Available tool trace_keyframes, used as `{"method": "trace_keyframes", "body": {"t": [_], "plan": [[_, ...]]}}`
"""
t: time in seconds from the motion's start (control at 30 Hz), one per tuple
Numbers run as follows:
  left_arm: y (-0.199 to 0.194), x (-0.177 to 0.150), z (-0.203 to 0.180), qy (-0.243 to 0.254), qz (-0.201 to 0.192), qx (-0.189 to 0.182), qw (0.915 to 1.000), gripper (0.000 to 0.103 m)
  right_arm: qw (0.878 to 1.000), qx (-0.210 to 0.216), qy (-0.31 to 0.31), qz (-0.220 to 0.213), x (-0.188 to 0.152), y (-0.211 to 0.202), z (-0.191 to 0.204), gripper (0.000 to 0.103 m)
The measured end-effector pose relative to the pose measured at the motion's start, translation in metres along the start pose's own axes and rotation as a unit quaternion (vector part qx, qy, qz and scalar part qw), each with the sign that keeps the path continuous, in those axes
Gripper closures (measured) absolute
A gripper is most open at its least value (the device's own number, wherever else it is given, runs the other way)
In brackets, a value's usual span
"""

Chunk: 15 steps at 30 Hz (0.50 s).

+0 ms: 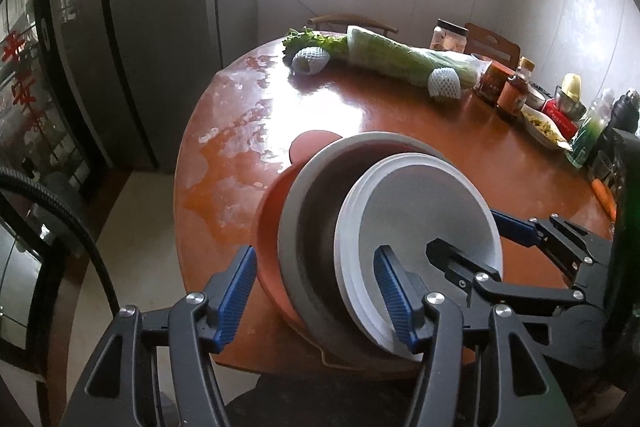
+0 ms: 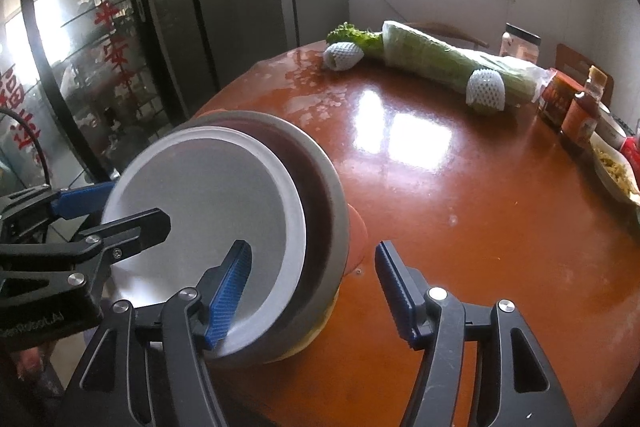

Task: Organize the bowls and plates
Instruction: 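Lower the steel bowl onto the pink bowl and open the right gripper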

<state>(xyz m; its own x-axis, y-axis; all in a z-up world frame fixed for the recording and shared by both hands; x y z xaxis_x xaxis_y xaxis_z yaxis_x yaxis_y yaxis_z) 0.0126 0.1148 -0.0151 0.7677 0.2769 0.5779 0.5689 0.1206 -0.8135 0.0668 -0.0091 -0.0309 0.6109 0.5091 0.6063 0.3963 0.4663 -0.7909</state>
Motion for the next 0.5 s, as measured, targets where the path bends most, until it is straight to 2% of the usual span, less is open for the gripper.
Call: {"method": "trace_keyframes", "body": {"t": [0.23, 0.5], "plan": [[0.01, 0.006, -0.006, 0.015, -0.014, 0.019, 0.9996, 0.043, 1.0, -0.007, 0.011, -0.011, 0.004, 0.007, -0.007, 0.037], [0.02, 0.017, -0.01, 0.023, -0.025, 0.016, 0.9993, 0.043, 0.999, -0.022, 0.021, -0.023, 0.013, 0.012, -0.02, 0.034]]}}
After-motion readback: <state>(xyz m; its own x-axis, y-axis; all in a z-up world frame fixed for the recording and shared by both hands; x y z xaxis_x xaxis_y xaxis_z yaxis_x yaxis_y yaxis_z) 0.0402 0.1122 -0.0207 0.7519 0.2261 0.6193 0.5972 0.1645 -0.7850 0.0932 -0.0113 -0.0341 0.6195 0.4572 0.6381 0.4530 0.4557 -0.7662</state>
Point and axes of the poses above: each gripper's, at about its wrist camera, not at the fingertips, and y roughly the way its jaws point, z to its left, x to its top, the point moved 3 cm from there along y, roughly the way its jaws point, and after that the axes turned 5 degrees about z, right-handed, at the moved point
